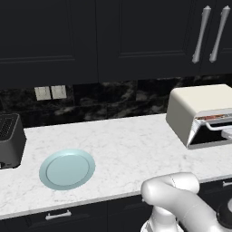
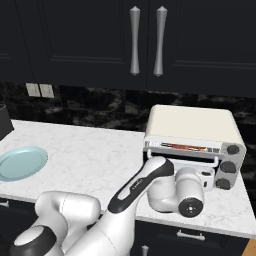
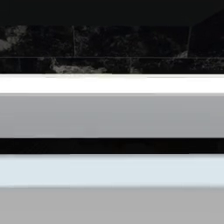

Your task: Pick up the kebab skewer and baguette bread, and place them inside the toaster oven. Close the toaster oven door and start by setting the timer.

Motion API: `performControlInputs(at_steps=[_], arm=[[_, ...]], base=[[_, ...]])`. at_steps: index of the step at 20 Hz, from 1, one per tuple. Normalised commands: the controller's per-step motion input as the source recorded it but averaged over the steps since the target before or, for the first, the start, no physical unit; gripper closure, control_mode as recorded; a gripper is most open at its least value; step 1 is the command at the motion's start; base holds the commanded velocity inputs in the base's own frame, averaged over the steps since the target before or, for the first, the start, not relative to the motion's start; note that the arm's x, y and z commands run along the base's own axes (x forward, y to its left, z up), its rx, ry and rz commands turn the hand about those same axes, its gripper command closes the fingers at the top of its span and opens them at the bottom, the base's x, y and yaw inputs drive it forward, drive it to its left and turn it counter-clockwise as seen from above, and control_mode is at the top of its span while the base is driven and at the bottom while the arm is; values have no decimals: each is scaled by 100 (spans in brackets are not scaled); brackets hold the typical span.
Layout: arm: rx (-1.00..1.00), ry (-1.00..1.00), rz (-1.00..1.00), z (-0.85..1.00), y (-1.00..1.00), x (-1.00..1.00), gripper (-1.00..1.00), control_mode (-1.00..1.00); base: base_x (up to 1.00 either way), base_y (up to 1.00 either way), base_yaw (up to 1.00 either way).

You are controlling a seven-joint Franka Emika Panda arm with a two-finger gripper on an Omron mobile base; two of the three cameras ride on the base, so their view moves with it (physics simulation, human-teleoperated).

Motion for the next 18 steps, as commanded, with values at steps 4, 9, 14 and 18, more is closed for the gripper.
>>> performControlInputs(at_steps=[4,9,14,18], arm=[[0,0,0,11,0,35,-100,-100],[0,0,0,1,0,26,-100,-100],[0,0,0,0,0,15,-100,-100],[0,0,0,0,0,19,-100,-100]], base=[[0,0,0],[0,0,0],[0,0,0],[0,0,0]])
